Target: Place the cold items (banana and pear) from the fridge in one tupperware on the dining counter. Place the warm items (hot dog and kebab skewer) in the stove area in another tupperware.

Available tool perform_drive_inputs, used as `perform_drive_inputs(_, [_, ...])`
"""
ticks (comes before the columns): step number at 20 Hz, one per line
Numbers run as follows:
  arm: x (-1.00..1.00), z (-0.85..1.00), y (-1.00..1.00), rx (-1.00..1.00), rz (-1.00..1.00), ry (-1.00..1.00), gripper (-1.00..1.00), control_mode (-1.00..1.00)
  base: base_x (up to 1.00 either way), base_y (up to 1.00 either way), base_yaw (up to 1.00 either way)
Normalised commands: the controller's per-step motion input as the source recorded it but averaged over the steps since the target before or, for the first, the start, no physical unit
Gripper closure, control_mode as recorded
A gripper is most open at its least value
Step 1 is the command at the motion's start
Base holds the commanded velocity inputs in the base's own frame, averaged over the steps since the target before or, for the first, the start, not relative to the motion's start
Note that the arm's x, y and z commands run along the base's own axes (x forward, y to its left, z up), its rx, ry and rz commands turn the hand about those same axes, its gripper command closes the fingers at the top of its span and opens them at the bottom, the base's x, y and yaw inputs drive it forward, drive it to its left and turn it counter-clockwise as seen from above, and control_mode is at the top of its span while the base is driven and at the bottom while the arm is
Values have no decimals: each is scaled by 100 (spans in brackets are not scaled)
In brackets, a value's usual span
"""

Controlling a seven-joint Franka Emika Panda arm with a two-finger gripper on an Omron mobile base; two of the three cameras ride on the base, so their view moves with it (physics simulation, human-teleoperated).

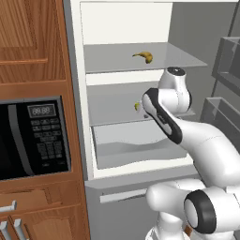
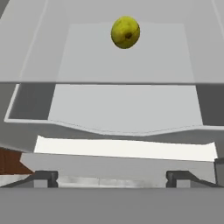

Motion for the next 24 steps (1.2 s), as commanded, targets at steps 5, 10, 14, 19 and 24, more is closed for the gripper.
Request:
perform_drive_inputs(5, [78, -1, 0, 0, 0, 0, -100, -100, 0, 0, 0])
perform_drive_inputs(10, [77, -10, 0, 0, 0, 0, -100, -100, 0, 0, 0])
perform_drive_inputs(14, [76, -34, 0, 0, 0, 0, -100, -100, 0, 0, 0])
perform_drive_inputs(19, [72, -39, 0, 0, 0, 0, -100, -100, 0, 0, 0])
perform_drive_inputs(24, [68, -30, 0, 0, 0, 0, -100, -100, 0, 0, 0])
